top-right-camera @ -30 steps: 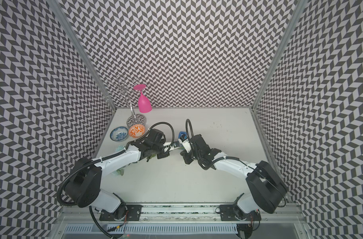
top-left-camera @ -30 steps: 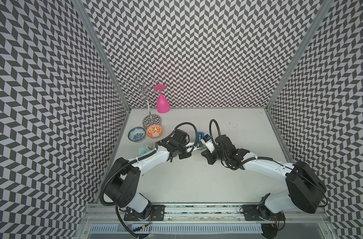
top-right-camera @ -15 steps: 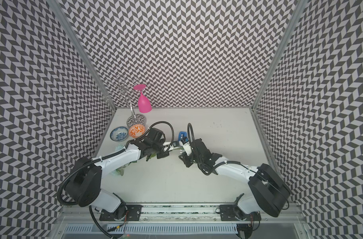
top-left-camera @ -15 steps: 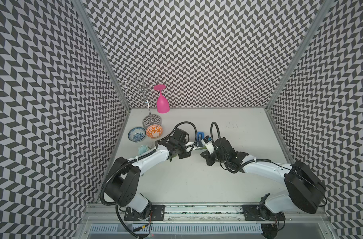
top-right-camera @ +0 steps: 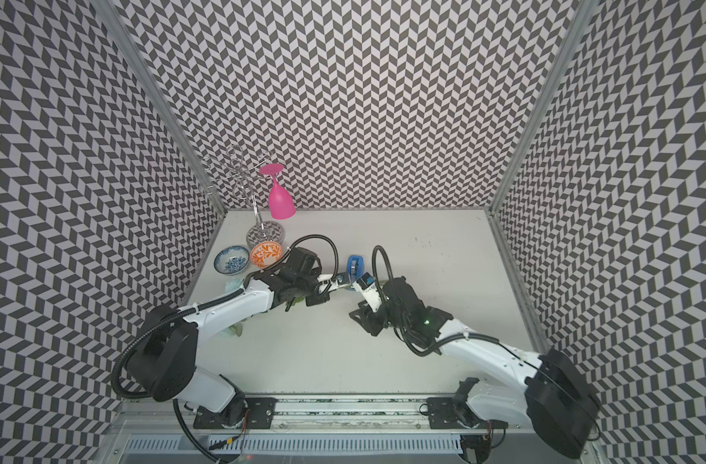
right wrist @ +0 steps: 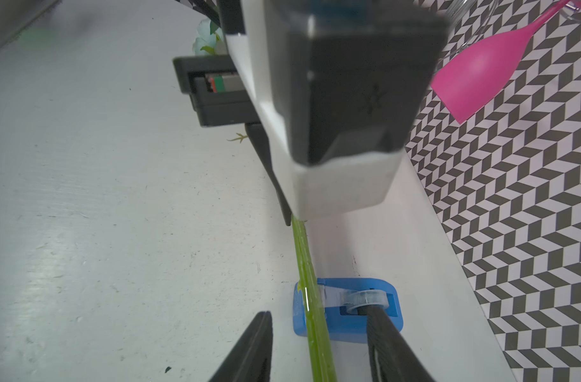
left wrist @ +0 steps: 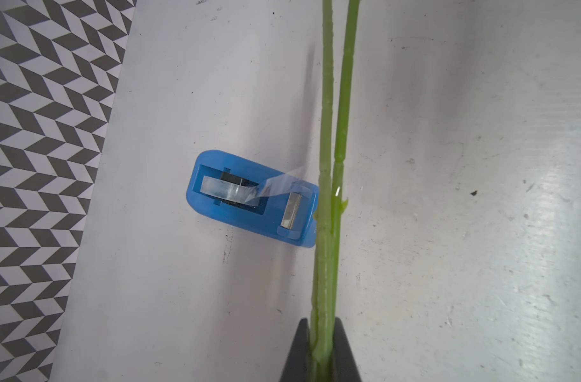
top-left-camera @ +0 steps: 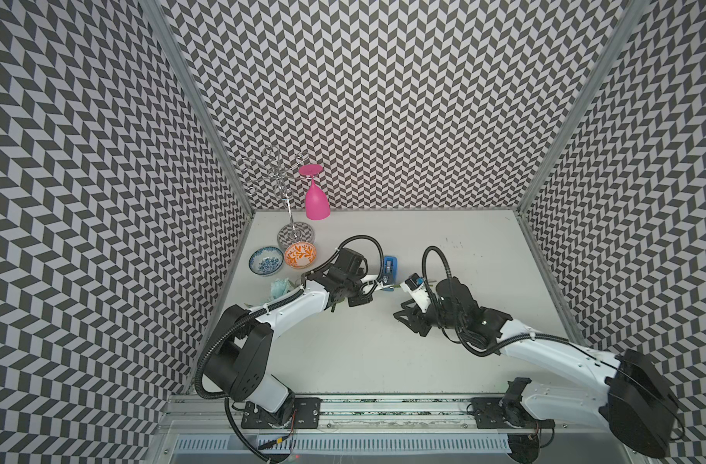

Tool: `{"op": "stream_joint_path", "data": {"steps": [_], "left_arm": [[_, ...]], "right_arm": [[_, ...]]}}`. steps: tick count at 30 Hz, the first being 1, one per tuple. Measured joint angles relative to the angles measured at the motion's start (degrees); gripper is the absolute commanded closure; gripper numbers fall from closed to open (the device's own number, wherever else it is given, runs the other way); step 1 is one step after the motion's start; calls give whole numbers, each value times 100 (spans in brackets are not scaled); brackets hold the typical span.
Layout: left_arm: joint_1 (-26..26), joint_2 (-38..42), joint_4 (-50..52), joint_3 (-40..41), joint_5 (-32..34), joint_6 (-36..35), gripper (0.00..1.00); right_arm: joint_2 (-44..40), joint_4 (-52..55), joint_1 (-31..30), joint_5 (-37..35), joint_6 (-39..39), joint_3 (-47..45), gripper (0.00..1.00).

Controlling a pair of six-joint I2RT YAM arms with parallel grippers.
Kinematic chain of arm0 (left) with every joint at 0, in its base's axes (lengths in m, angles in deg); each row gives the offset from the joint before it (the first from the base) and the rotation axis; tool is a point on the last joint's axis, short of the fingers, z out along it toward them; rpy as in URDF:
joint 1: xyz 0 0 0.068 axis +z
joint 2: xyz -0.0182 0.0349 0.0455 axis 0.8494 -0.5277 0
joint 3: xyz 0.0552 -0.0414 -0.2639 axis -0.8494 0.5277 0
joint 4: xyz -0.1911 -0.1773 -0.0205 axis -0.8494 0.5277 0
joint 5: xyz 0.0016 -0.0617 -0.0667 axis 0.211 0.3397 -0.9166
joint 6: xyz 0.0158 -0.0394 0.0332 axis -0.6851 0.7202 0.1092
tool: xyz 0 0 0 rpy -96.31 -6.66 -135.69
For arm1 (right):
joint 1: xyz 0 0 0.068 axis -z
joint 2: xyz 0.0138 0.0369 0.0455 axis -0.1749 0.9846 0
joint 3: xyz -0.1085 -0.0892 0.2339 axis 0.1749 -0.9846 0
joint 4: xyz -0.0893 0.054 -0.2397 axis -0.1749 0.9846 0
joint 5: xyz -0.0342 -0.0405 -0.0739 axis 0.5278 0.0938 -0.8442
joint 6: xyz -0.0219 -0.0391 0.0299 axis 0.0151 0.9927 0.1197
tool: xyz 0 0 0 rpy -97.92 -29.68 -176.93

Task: Wrap bouquets with tape
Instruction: Stick the tape to the bouquet.

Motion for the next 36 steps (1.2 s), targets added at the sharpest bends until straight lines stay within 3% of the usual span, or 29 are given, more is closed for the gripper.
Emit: {"op": "stream_joint_path", "data": {"steps": [9,19,36], "left_arm": [[24,0,17,-37,2,87,100],[129,-52,389,-728,-68,474,100],[459,-424,1255,-1738,-452,975,100]], "right_arm": [[-654,85,-48,264,-684,70,100],[-1794,-407,-308,590,-1816,-649,100],[-2173,-1349,-761,166,-3042,-1534,100]]}}
